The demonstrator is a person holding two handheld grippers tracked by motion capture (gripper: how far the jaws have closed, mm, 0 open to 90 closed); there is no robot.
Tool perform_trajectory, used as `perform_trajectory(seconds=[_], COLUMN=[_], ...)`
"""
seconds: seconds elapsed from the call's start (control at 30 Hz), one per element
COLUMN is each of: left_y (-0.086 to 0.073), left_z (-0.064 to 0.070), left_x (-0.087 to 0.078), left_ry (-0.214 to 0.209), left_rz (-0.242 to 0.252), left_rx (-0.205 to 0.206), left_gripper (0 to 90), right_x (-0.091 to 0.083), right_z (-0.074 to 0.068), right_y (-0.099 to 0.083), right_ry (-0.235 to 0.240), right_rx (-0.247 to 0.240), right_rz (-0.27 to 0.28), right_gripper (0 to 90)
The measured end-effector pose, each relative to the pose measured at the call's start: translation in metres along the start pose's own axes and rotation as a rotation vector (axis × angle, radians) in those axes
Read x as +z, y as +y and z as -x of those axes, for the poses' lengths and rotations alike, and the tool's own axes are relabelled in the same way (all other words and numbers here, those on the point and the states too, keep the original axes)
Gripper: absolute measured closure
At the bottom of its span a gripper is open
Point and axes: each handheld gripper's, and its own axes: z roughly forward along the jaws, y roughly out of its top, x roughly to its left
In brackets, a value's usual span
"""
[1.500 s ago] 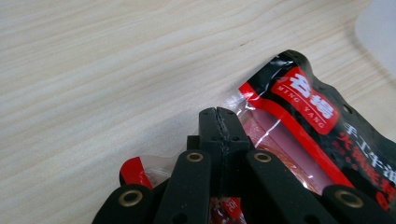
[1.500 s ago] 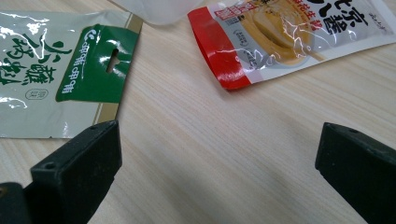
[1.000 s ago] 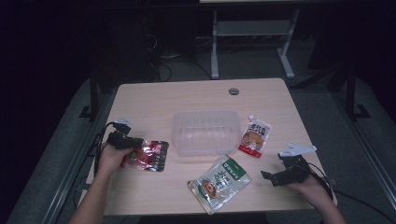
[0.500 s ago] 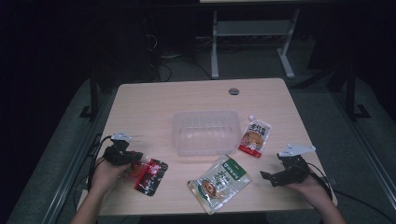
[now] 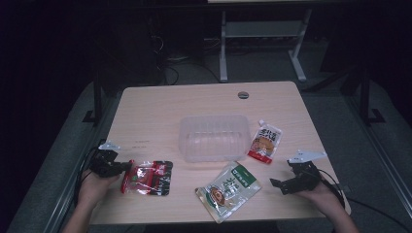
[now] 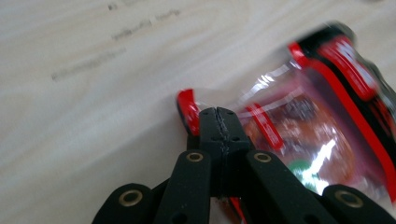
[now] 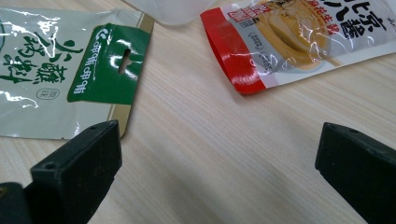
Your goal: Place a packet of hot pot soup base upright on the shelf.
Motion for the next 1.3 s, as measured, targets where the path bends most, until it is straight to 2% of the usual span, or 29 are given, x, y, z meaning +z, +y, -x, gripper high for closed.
perform_trajectory(seconds=[0.23, 0.33, 0.37, 0.4, 0.47, 0.5, 0.6, 0.67, 0.73, 0.77, 0.8, 0.83, 0.87, 0.9, 0.93, 1.03, 1.1, 1.13, 1.2, 1.23, 1.3], left_y=[-0.007, -0.009, -0.009, -0.009, -0.008, -0.008, -0.01, -0.011, -0.011, -0.011, -0.011, -0.01, -0.011, -0.01, -0.008, -0.007, -0.007, -0.006, -0.005, -0.005, -0.004], left_z=[0.003, 0.004, 0.005, 0.005, 0.006, 0.006, 0.004, 0.003, 0.002, 0.002, 0.001, 0.002, 0.002, 0.003, 0.007, 0.012, 0.017, 0.019, 0.024, 0.025, 0.027], left_x=[-0.009, -0.008, -0.008, -0.007, -0.005, -0.004, -0.001, -0.001, 0.0, 0.0, 0.001, 0.002, 0.003, 0.004, 0.006, 0.007, 0.009, 0.009, 0.011, 0.012, 0.013], left_ry=[0.024, 0.034, 0.028, 0.03, 0.042, 0.047, 0.048, 0.044, 0.042, 0.04, 0.035, 0.024, 0.011, 0.005, -0.007, -0.018, -0.032, -0.035, -0.036, -0.037, -0.038], left_rz=[0.012, 0.005, 0.005, -0.004, -0.014, -0.025, -0.029, -0.028, -0.034, -0.037, -0.036, -0.042, -0.034, -0.034, -0.034, -0.038, -0.034, -0.038, -0.034, -0.035, -0.035], left_rx=[0.011, 0.015, 0.014, 0.023, 0.032, 0.041, 0.037, 0.031, 0.034, 0.036, 0.041, 0.046, 0.051, 0.055, 0.066, 0.074, 0.067, 0.073, 0.072, 0.075, 0.077], left_gripper=[89.7, 89.7, 89.7, 89.7, 89.8, 89.8, 89.8, 89.8, 89.8, 89.8, 89.8, 89.8, 89.9, 89.9, 89.9, 89.9, 89.9, 89.9, 89.9, 89.9, 89.9], right_x=[-0.001, -0.001, -0.001, -0.001, 0.001, 0.003, 0.009, 0.012, 0.02, 0.02, 0.027, 0.03, 0.034, 0.034, 0.042, 0.051, 0.054, 0.059, 0.064, 0.067, 0.07], right_z=[-0.008, -0.016, -0.024, -0.024, -0.033, -0.044, -0.059, -0.063, -0.076, -0.076, -0.084, -0.09, -0.094, -0.094, -0.105, -0.119, -0.123, -0.132, -0.139, -0.142, -0.145], right_y=[0.005, 0.009, 0.014, 0.014, 0.019, 0.025, 0.034, 0.038, 0.049, 0.049, 0.056, 0.059, 0.062, 0.062, 0.068, 0.075, 0.077, 0.082, 0.086, 0.088, 0.09], right_ry=[0.01, 0.032, 0.055, 0.055, 0.093, 0.142, 0.195, 0.206, 0.246, 0.246, 0.279, 0.296, 0.311, 0.311, 0.332, 0.365, 0.376, 0.398, 0.426, 0.439, 0.45], right_rx=[-0.02, -0.044, -0.057, -0.057, -0.071, -0.084, -0.113, -0.124, -0.138, -0.138, -0.158, -0.153, -0.172, -0.172, -0.193, -0.218, -0.229, -0.232, -0.226, -0.221, -0.22], right_rz=[0.003, 0.007, 0.016, 0.016, 0.028, 0.04, 0.044, 0.048, 0.056, 0.056, 0.061, 0.056, 0.056, 0.056, 0.043, 0.033, 0.033, 0.029, 0.027, 0.028, 0.038], right_gripper=[0.1, 0.1, 0.2, 0.2, 0.2, 0.2, 0.2, 0.2, 0.2, 0.2, 0.2, 0.3, 0.4, 0.4, 0.4, 0.4, 0.4, 0.4, 0.8, 5.3, 7.9])
